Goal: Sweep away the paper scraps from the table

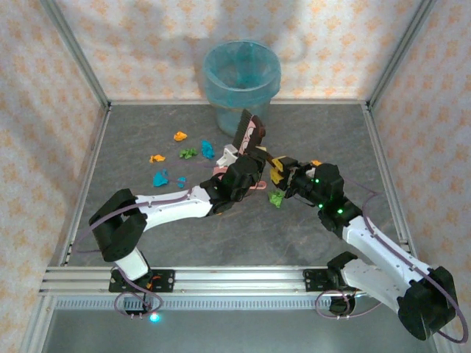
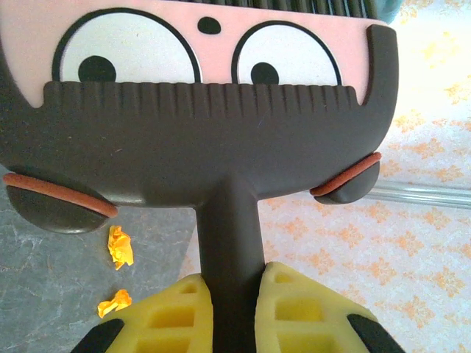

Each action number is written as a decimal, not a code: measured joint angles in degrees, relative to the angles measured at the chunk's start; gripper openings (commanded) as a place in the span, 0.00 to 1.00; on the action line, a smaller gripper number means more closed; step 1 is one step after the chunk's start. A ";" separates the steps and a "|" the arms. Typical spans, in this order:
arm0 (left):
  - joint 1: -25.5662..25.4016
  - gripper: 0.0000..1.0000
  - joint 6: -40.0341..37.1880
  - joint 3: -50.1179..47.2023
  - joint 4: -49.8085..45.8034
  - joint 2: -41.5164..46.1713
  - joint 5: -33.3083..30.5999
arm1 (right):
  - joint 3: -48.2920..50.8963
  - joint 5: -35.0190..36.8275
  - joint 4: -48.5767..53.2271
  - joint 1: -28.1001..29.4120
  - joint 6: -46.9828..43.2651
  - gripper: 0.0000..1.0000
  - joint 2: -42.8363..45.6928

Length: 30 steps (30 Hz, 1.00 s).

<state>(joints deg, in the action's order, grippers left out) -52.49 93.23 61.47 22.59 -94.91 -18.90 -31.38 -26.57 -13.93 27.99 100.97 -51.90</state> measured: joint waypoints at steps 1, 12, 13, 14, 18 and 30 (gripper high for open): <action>0.00 0.00 0.07 0.00 0.00 -0.02 0.00 | 0.09 0.09 -0.13 0.00 -0.02 0.07 0.00; -0.20 0.68 -0.98 -0.02 -0.31 0.55 1.64 | 0.33 5.25 4.09 0.28 -4.57 0.00 2.82; -0.28 0.72 -1.53 -0.02 -0.57 1.11 2.01 | 0.33 6.36 5.55 0.20 -5.66 0.00 3.54; -0.31 0.77 -2.03 -0.07 -0.83 1.86 2.25 | 0.33 7.39 7.17 0.20 -6.78 0.00 4.39; -0.42 0.83 -4.02 -0.48 -2.56 6.82 4.11 | 0.28 10.14 12.79 0.09 -11.02 0.00 7.61; -1.36 1.00 -19.71 1.22 -31.95 22.97 6.14 | -9.16 20.92 39.10 -1.20 -33.53 0.00 14.69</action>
<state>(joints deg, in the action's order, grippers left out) -53.84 73.52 62.70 -9.37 -71.94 -12.75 -40.53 -5.65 25.17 26.79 67.44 -37.21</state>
